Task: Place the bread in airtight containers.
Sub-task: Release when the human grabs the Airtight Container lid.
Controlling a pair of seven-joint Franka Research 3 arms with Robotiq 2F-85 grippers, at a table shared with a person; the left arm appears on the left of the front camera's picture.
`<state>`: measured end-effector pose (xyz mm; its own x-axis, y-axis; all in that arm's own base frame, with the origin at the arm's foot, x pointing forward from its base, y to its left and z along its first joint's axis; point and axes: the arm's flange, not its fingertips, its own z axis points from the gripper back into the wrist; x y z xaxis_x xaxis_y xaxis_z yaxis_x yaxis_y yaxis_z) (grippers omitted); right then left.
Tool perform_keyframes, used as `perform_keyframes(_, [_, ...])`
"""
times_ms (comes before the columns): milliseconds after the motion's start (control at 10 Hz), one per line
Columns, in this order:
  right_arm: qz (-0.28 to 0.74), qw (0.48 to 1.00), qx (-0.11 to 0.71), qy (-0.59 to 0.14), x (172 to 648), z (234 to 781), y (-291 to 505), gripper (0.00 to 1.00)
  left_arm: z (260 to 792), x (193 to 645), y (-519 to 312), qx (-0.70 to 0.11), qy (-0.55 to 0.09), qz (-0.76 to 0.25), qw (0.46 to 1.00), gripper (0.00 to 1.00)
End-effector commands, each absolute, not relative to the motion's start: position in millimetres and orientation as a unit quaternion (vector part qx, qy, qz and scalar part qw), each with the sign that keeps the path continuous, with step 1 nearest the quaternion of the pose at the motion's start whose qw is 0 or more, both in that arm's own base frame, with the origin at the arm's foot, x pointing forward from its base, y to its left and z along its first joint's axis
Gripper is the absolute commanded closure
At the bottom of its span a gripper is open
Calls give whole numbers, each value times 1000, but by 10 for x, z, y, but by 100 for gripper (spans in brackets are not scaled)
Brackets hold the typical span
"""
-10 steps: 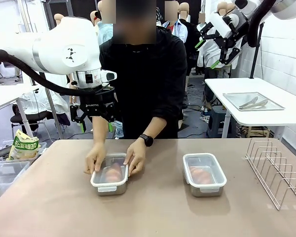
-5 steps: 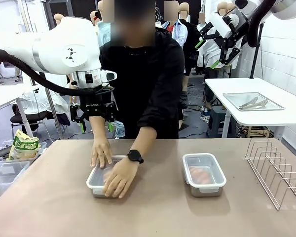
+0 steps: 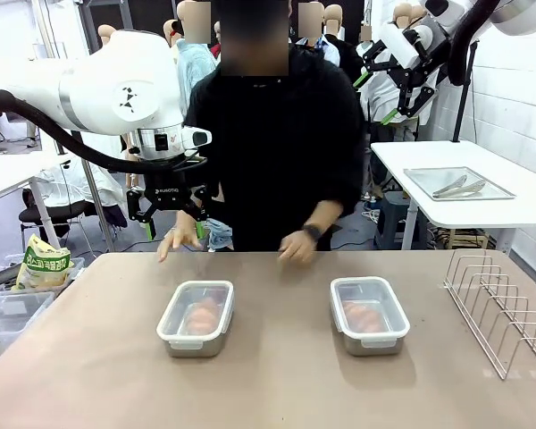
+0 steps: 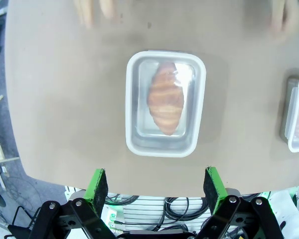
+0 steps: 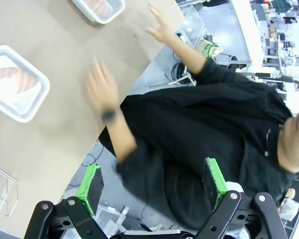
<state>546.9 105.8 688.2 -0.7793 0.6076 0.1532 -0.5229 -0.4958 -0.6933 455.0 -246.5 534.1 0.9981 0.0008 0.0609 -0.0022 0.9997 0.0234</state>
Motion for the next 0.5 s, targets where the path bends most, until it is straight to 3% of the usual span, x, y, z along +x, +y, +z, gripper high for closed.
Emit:
perform_keyframes(0, [863,328,-56,-381,5472,6876,1056,0,5358,4550,-2449,19,-36,-1,999,0])
perform_keyframes(400, [863,328,-56,-381,5472,6876,1056,0,5358,4550,-2449,19,-36,-1,999,0])
